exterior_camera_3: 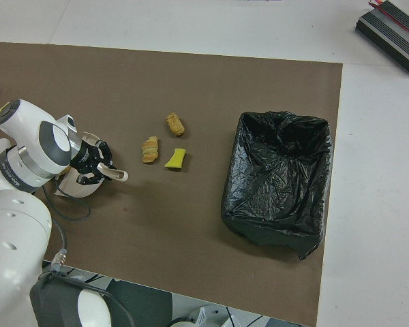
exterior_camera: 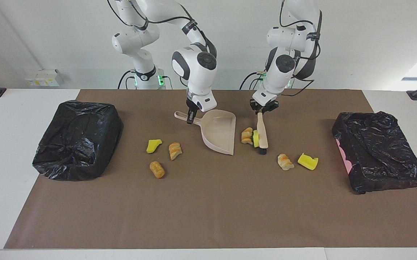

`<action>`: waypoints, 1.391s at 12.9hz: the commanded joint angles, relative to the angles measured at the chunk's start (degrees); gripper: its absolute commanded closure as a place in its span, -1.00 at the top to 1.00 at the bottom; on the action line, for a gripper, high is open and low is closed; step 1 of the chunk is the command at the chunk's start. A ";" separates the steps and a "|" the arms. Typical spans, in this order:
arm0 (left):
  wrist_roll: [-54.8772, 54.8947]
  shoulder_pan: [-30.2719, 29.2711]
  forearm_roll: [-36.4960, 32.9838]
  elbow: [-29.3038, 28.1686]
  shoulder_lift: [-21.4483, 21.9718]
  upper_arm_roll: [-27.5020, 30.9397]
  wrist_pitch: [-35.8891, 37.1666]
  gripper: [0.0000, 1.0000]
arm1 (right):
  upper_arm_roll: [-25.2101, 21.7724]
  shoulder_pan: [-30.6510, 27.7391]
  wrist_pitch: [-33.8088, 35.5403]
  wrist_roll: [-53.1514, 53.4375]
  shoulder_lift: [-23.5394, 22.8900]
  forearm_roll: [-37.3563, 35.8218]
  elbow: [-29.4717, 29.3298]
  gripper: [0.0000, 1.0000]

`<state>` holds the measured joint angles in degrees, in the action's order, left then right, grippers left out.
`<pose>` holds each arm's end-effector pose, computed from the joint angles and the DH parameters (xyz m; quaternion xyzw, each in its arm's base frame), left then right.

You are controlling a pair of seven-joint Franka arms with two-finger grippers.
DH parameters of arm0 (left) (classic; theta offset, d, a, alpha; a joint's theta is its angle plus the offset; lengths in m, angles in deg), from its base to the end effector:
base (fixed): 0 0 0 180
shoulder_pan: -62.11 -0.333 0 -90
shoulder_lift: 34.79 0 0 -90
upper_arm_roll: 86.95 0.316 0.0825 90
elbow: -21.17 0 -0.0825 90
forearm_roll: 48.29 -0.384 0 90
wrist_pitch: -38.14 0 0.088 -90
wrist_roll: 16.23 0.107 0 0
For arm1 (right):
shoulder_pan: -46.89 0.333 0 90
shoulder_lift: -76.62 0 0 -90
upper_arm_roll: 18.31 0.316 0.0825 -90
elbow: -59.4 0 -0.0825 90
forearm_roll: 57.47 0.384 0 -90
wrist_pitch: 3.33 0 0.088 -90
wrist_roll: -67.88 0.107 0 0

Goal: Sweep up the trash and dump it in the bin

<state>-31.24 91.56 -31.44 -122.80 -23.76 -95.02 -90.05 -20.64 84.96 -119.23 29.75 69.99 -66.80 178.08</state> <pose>0.3423 -0.2727 0.3437 0.9895 -0.0978 -0.0797 0.0699 0.4511 0.3134 0.3635 0.7690 0.6298 -0.0833 0.0706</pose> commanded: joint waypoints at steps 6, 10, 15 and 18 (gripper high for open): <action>-0.89 1.34 1.53 9.32 -0.92 1.39 8.73 -1.00 | 0.23 -0.71 -1.79 -0.54 0.65 -1.05 1.11 -1.00; 1.28 -8.85 -11.27 19.75 -1.17 1.39 23.74 -1.00 | 0.23 -0.80 -1.79 -0.02 0.56 -1.05 1.11 -1.00; 10.59 -20.44 -17.54 28.57 -8.29 1.48 24.93 -1.00 | 0.23 -0.71 -1.79 -0.02 0.65 -1.05 1.11 -1.00; 18.34 -27.50 -22.71 29.98 -13.11 1.48 19.33 -1.00 | 0.23 -0.71 -1.79 -0.02 0.65 -1.04 1.11 -1.00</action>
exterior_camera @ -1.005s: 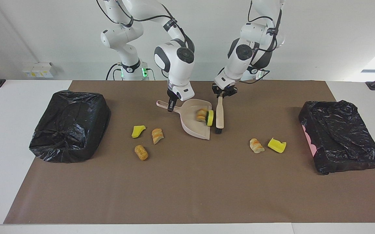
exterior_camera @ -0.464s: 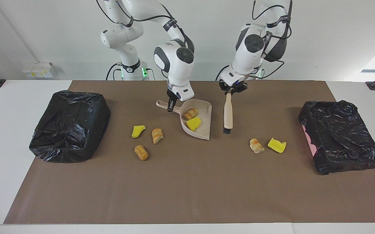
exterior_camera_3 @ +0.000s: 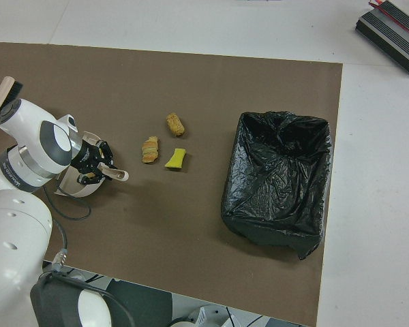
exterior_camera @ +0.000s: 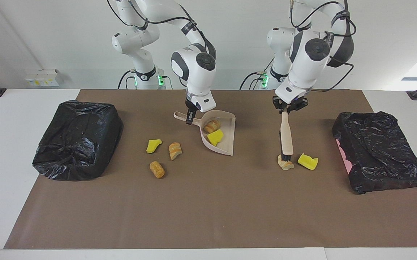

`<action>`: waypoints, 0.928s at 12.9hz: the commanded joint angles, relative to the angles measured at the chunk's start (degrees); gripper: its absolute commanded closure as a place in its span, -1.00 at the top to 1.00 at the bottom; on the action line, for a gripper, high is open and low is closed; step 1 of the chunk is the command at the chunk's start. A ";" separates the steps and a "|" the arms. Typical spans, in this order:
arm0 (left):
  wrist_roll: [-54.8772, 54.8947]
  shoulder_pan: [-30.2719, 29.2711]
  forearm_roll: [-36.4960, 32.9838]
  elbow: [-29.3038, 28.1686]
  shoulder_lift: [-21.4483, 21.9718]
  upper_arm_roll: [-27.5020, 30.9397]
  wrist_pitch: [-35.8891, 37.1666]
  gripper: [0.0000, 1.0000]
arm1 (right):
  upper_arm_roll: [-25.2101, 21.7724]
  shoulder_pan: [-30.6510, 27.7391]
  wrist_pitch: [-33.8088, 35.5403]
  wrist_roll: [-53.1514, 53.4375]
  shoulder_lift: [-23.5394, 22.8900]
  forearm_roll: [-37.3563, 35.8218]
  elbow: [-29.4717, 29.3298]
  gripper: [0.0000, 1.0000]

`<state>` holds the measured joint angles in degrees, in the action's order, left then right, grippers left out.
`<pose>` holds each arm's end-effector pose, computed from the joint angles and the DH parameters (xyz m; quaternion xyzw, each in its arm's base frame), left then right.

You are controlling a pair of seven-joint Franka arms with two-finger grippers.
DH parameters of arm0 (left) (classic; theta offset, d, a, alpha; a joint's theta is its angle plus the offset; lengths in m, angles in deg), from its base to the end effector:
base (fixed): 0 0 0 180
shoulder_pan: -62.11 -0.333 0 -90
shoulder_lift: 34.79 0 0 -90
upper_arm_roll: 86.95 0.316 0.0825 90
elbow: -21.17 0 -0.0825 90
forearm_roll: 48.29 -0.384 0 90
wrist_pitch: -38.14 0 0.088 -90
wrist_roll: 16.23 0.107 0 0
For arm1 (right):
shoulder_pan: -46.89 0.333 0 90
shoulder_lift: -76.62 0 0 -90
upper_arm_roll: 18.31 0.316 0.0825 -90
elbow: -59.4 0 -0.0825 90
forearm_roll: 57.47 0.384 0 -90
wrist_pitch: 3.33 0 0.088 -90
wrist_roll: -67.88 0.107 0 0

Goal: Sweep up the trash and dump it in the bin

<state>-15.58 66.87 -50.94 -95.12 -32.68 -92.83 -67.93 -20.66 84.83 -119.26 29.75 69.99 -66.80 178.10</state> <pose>0.5185 -0.0941 0.4514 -0.9916 0.1058 0.0685 0.0297 0.4519 0.3123 0.3634 0.7698 0.6289 -0.0833 0.0705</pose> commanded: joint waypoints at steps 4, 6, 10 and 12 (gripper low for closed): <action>9.70 -10.01 -6.65 2.56 -7.82 -0.71 -9.06 -1.00 | 0.25 -0.58 -1.75 -0.02 0.65 -1.04 1.09 -1.00; 10.08 -11.52 -9.73 1.60 -9.40 -0.71 -11.68 -1.00 | 0.25 -0.58 -1.75 0.07 0.57 -1.04 1.09 -1.00; 9.20 -10.65 -9.47 -4.64 -9.67 -0.88 -18.28 -1.00 | 0.25 -0.58 -1.75 0.07 0.57 -1.04 1.09 -1.00; 7.02 -9.77 -8.86 -6.74 -9.40 -1.23 -18.82 -1.00 | 0.25 -0.58 -1.75 0.33 0.57 -1.04 1.09 -1.00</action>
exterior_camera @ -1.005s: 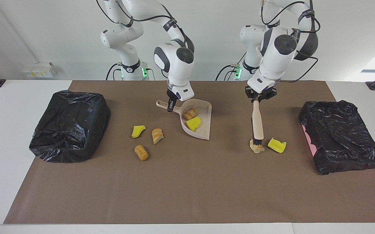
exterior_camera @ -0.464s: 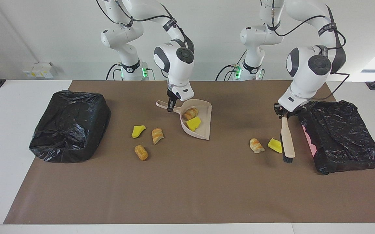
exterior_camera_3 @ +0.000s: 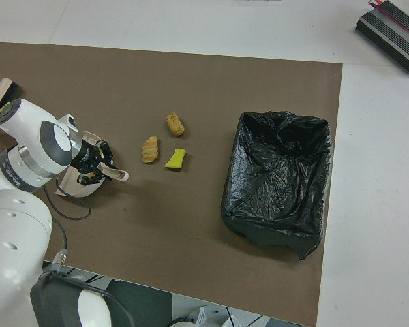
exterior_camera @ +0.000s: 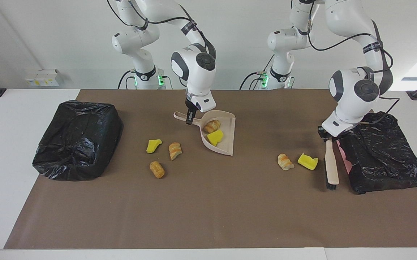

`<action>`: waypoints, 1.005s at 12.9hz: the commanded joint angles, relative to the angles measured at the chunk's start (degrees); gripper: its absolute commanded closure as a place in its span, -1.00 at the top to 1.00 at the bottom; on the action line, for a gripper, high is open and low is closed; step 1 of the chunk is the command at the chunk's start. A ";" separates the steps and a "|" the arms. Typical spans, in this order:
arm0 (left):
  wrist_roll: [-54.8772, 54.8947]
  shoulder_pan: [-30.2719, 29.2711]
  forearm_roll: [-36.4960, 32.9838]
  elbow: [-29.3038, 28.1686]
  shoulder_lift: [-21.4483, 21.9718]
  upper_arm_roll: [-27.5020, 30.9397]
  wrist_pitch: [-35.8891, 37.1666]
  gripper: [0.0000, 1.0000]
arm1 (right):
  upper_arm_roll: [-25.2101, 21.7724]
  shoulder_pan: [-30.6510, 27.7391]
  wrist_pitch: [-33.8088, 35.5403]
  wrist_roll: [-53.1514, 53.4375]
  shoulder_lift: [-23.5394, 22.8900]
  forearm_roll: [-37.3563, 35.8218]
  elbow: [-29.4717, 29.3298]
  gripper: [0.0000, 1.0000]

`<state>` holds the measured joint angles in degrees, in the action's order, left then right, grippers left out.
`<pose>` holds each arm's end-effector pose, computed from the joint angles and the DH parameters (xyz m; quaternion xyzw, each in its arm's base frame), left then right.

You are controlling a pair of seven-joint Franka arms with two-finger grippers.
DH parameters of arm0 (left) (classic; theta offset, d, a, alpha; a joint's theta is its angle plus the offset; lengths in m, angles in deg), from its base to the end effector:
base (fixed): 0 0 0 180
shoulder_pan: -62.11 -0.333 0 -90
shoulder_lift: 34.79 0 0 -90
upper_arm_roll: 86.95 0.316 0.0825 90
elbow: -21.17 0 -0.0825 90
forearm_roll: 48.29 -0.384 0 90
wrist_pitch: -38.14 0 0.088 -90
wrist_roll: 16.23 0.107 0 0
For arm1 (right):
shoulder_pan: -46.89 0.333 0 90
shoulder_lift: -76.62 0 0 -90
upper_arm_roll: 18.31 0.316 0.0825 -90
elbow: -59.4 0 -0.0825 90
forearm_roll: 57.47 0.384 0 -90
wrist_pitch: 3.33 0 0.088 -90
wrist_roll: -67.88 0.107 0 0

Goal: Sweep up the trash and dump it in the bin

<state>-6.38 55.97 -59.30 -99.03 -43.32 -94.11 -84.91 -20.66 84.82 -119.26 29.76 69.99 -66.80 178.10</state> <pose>0.5571 -0.0010 0.3433 -0.9851 0.1499 0.0534 0.0646 0.4519 0.3122 0.3634 0.7699 0.6287 -0.0833 0.0705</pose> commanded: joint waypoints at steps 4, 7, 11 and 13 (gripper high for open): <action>-7.12 7.81 5.56 -4.86 2.28 -0.05 -1.58 -1.00 | 0.25 -0.58 -2.01 1.38 0.65 -1.04 1.18 -1.00; -7.39 12.72 5.92 -9.51 5.19 -0.14 -1.67 -1.00 | 0.25 -0.58 -2.19 2.09 0.65 -1.04 1.35 -1.00; -9.14 20.81 9.60 -11.01 6.68 -0.05 -1.58 -1.00 | 0.25 -0.58 -2.19 2.09 0.65 -1.04 1.35 -1.00; -9.06 24.41 10.57 -12.86 8.26 -0.14 -1.58 -1.00 | 0.25 -0.58 -2.28 2.09 0.65 -1.04 1.35 -1.00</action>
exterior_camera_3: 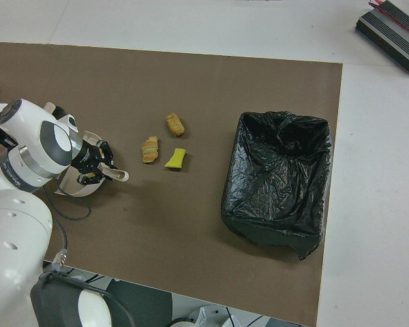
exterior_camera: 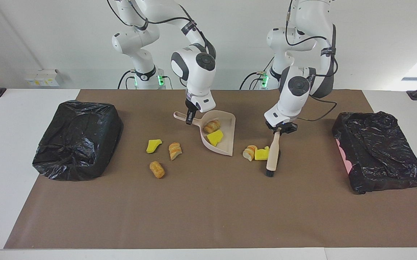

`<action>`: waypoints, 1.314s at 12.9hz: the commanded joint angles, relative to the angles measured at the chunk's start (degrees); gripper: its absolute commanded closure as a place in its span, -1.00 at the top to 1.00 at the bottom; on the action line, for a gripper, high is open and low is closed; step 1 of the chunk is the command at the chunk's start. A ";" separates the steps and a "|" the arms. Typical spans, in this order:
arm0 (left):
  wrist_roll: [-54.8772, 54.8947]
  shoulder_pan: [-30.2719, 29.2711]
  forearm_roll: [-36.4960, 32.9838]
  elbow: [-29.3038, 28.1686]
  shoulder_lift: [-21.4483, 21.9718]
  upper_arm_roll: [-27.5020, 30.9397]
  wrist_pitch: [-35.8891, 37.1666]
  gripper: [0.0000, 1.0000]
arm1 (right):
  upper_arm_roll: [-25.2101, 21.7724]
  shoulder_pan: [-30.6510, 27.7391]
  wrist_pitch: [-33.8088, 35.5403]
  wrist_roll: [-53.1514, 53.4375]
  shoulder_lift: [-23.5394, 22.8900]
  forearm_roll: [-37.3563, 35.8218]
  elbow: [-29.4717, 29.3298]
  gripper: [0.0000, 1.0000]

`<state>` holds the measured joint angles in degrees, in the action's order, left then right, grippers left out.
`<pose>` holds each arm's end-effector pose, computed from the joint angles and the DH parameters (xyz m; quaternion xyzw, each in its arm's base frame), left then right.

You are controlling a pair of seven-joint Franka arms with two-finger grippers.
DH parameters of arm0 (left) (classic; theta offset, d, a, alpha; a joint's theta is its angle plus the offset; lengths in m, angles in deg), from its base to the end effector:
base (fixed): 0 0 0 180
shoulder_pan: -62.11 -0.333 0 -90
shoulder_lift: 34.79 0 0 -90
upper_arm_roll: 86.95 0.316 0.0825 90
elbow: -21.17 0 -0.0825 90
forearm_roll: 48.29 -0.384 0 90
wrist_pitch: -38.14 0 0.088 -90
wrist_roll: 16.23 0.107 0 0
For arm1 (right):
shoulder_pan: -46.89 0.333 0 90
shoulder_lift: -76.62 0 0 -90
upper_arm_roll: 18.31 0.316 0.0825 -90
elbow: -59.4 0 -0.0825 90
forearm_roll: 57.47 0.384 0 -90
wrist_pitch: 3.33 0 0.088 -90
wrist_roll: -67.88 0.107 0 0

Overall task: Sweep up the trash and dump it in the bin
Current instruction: 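Sweep the pieces into the dustpan with the brush in the left gripper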

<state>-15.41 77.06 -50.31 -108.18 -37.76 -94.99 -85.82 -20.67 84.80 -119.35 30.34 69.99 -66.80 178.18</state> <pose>0.4698 -0.1978 0.3284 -0.9735 0.2165 0.0693 0.0240 0.4519 0.3118 0.3629 0.7732 0.6247 -0.0829 0.0709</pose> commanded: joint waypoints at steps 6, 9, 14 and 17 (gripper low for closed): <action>-2.92 12.63 9.76 -4.94 4.72 0.75 -0.23 -1.00 | 0.26 -0.56 -1.93 1.95 0.74 -1.04 1.36 -1.00; -5.91 15.98 12.48 -4.94 5.78 0.84 2.83 -1.00 | 0.26 -0.56 -1.40 2.04 0.74 -1.04 1.27 -1.00; -16.86 16.51 13.01 -2.32 5.09 0.93 5.04 -1.00 | 0.26 -0.64 -0.78 1.77 1.53 -1.04 0.92 -1.00; -28.66 15.20 12.05 -0.28 3.67 1.28 4.17 -1.00 | 0.26 -1.60 -3.40 2.12 1.36 0.35 1.27 -1.00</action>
<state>-38.96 92.50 -38.03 -109.81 -33.33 -94.42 -81.65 -20.83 84.63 -119.71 30.76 70.19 -66.75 178.28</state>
